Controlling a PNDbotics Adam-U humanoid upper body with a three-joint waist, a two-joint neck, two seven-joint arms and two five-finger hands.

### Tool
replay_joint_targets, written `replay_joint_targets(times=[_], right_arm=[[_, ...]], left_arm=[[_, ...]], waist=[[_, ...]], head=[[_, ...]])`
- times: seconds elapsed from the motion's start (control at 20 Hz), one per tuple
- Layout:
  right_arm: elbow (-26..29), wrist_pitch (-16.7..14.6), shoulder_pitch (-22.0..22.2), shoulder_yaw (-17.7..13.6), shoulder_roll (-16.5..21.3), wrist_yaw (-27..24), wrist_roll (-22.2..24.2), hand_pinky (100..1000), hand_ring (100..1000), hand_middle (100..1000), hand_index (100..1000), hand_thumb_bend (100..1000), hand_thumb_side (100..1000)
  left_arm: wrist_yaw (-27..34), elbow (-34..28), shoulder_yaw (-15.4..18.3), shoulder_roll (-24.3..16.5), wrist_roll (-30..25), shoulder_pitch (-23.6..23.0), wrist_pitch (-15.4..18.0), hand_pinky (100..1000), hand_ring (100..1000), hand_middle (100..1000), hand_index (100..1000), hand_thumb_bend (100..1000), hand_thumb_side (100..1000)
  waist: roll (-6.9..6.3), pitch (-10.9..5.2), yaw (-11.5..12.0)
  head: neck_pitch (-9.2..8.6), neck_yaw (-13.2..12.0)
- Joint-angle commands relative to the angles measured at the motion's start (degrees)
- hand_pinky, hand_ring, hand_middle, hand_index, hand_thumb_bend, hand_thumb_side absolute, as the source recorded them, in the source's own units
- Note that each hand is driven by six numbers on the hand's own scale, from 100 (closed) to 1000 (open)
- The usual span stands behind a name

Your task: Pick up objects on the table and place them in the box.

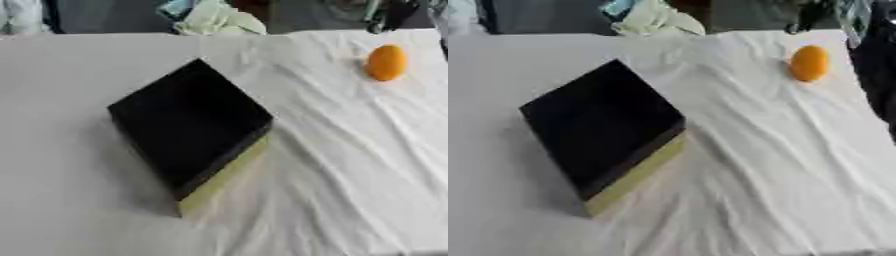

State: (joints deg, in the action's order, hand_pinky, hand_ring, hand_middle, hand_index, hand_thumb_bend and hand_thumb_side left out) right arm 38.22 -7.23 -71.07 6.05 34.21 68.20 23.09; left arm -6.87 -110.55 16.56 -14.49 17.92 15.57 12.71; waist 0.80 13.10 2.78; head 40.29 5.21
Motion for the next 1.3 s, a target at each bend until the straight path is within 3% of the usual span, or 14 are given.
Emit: replay_joint_targets(times=[0.05, 0.3, 0.6, 0.9, 1.3], right_arm=[[1.6, -0.5, -1.7, -0.2, 0.3, 3.5, 3.2, 964, 938, 898, 1000, 498, 100], [1.6, -1.7, -1.4, -0.2, -0.5, 8.6, 8.3, 982, 957, 907, 1000, 505, 100], [2.5, -3.7, -0.9, -1.8, -0.4, 12.9, 14.5, 984, 958, 909, 1000, 445, 100], [4.1, -3.8, -0.6, -2.8, 1.7, 9.4, 20.3, 966, 943, 902, 1000, 387, 127], [5.4, -1.5, 0.6, -2.2, 4.6, 2.2, 24.7, 958, 941, 900, 1000, 343, 177]], left_arm=[[0.0, -0.9, 0.0, -0.6, -0.1, 0.8, -0.1, 439, 481, 623, 521, 225, 628], [0.0, -1.0, 0.0, -0.4, -0.3, 0.8, -0.3, 439, 480, 623, 521, 225, 629], [0.0, -1.0, 0.1, -0.5, -0.3, 0.6, -0.4, 438, 479, 622, 520, 222, 630], [-0.3, -1.0, 0.4, -0.9, -0.2, 0.3, -0.5, 437, 479, 623, 518, 219, 634], [-0.6, -0.8, 0.6, -1.5, -0.3, 0.0, -0.6, 435, 477, 623, 515, 214, 638]], waist=[[0.00, -1.10, 0.1], [0.12, -1.06, 0.2], [0.22, -1.05, -0.1], [0.66, -1.00, -0.8], [1.00, -0.62, -1.5]], head=[[0.04, 0.3], [0.12, 0.4], [0.35, 0.2], [0.59, 0.2], [0.60, 0.0]])
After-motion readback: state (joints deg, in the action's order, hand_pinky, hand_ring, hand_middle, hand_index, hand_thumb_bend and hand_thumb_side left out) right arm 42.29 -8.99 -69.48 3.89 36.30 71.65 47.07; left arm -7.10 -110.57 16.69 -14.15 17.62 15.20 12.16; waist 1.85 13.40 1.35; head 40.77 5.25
